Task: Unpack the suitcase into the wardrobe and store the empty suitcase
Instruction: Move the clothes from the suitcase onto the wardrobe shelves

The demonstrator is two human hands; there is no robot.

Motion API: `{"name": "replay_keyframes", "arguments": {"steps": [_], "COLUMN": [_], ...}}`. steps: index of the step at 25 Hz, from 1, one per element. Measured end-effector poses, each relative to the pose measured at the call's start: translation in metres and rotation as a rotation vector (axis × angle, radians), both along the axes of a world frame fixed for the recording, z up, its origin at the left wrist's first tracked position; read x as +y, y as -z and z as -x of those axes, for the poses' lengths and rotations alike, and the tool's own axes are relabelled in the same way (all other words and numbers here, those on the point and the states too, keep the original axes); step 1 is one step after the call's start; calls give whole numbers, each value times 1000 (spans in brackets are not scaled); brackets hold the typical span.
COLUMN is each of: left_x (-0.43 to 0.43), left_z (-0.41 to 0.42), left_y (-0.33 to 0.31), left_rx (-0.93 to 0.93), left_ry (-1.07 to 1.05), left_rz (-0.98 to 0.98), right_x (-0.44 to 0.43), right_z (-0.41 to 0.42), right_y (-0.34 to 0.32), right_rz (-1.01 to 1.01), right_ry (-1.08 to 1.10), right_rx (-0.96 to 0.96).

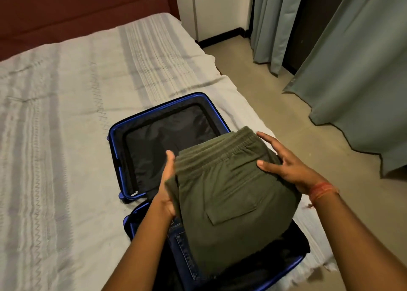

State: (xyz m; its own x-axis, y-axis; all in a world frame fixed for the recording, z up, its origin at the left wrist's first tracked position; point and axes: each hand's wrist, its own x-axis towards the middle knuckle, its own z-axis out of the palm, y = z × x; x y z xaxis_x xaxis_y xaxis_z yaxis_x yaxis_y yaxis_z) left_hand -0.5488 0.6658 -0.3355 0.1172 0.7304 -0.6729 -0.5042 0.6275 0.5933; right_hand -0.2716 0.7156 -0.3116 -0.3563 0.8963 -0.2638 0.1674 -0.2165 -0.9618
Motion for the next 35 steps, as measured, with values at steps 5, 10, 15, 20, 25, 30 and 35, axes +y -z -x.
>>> {"name": "replay_keyframes", "arguments": {"steps": [5,10,15,20,25,30,35], "left_x": [-9,-15,-28,-45,-68,-75,-65], "left_z": [-22,-54,-68,-92,-126,-158,-176], "left_y": [-40,-72,-85,-77,-96,-124,-122], "left_rx": [-317,-377,17,557,332,148,155], "left_ry": [143,290,249,520,454,534,576], "left_rz": [-190,-314,-356,-521,-556,-643,-610], "right_x": [-75,-122,-126,-141,-187,-226,-238], "right_z": [-8,-13,-48,-84,-127,-147,-151], "right_y": [39,50,20,-9,-36,-33,-54], "right_rz": [524,771,202,-148,-176,240,57], "right_ry": [474,289,585,455,728,518,707], "right_rx": [758,1008,551,109,507,1026,830]}}
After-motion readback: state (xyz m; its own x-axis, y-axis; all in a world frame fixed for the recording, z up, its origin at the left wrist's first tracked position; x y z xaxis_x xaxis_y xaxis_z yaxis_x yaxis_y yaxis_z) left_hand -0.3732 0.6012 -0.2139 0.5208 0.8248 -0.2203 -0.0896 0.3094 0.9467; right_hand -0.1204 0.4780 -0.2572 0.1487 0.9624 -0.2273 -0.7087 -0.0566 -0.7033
